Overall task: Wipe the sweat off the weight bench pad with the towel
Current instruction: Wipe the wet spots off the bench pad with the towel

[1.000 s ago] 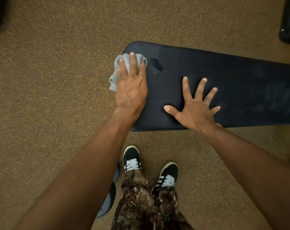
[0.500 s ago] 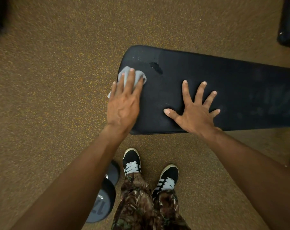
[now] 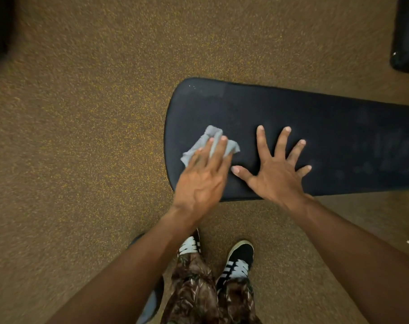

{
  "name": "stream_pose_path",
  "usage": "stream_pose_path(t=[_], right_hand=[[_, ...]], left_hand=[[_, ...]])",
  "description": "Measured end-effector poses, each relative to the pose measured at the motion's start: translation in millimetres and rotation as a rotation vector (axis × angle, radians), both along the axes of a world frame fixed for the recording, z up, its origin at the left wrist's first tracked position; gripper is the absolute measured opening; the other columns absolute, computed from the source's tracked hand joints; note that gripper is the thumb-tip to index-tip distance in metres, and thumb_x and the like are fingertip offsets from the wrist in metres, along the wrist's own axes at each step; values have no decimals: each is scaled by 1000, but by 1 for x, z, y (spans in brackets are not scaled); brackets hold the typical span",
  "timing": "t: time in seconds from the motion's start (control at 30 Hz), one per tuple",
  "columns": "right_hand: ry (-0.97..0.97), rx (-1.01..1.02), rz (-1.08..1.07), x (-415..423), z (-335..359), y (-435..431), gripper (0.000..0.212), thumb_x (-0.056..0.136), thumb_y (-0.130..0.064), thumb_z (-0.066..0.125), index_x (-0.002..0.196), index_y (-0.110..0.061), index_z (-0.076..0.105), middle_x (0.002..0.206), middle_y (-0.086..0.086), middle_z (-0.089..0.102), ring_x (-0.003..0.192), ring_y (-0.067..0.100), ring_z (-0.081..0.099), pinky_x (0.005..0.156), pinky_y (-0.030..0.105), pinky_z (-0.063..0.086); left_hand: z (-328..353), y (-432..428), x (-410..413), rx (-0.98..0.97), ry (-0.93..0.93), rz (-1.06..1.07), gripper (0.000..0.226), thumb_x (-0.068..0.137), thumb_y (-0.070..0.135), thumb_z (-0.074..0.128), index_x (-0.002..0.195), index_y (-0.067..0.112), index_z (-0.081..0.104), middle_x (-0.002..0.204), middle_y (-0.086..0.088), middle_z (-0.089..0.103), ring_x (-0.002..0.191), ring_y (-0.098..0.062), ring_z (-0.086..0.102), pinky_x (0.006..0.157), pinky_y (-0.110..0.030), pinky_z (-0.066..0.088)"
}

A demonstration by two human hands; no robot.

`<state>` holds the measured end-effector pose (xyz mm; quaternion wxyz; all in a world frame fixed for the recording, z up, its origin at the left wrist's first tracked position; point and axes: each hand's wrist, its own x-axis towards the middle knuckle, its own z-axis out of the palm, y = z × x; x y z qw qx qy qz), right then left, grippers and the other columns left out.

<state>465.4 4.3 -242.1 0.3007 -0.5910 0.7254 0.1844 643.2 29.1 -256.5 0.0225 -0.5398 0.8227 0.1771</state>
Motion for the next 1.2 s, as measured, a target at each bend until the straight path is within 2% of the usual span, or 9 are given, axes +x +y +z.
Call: stream_pose_path(t=[0.1, 0.17, 0.3, 0.47, 0.57, 0.67, 0.77, 1.03, 1.2], right_hand=[[2, -12, 4, 0, -1, 1, 105, 68, -95, 31, 143, -51, -29, 156, 5, -37, 141, 48, -29, 102, 82, 6], [5, -23, 9, -1, -1, 2, 106, 68, -95, 30, 144, -51, -28, 156, 6, -36, 141, 49, -28, 102, 82, 6], [7, -14, 7, -1, -1, 1, 106, 68, -95, 31, 143, -51, -28, 156, 5, -37, 141, 48, -28, 102, 82, 6], [6, -16, 7, 0, -1, 1, 105, 68, -95, 31, 144, -51, -28, 156, 5, -37, 141, 48, -28, 101, 82, 6], [6, -10, 2, 0, -1, 1, 105, 68, -95, 32, 143, -52, -28, 156, 5, -38, 141, 48, -29, 102, 82, 7], [7, 3, -6, 0, 0, 1, 105, 68, -95, 32, 142, -52, -29, 156, 4, -38, 141, 47, -29, 103, 82, 7], [13, -2, 2, 0, 0, 1, 105, 68, -95, 32, 142, -52, -30, 156, 4, -38, 141, 47, -29, 103, 82, 7], [7, -7, 1, 0, -2, 2, 104, 68, -95, 30, 141, -53, -31, 155, 4, -40, 141, 47, -31, 103, 82, 5], [14, -4, 1, -1, -2, 1, 103, 68, -95, 29, 141, -53, -31, 154, 3, -41, 141, 47, -31, 103, 82, 5]], left_hand=[[6, -19, 33, -39, -121, 122, 70, 87, 6, 10, 154, 8, 32, 161, -19, 24, 146, -41, 27, 114, -45, 33], [13, -43, 46, -24, -85, 258, 70, 86, 3, 14, 153, 8, 31, 161, -20, 23, 146, -42, 25, 111, -47, 36], [8, -91, 32, -38, -16, 346, 62, 95, -4, 27, 156, 10, 24, 164, -19, 13, 149, -41, 13, 119, -47, 19], [-3, -105, 6, -67, -34, 316, 52, 102, 5, 29, 154, 7, 27, 162, -20, 21, 149, -41, 19, 117, -49, 25], [-5, -75, 5, -112, -2, 107, 53, 98, 9, 29, 150, 7, 39, 157, -19, 33, 143, -41, 35, 107, -51, 40], [-11, -46, 19, -75, 66, -63, 52, 97, 9, 29, 147, 6, 45, 155, -17, 38, 140, -39, 40, 109, -52, 41], [-11, -50, 33, -95, 17, 6, 55, 97, 11, 23, 149, 10, 41, 157, -16, 35, 139, -38, 41, 111, -48, 40], [-6, -112, 1, -89, -8, 272, 51, 102, 6, 27, 153, 8, 31, 161, -19, 24, 149, -39, 19, 122, -47, 20], [-6, -91, -42, -104, -13, 85, 62, 94, 14, 12, 152, 7, 35, 157, -18, 33, 145, -38, 31, 113, -51, 36]])
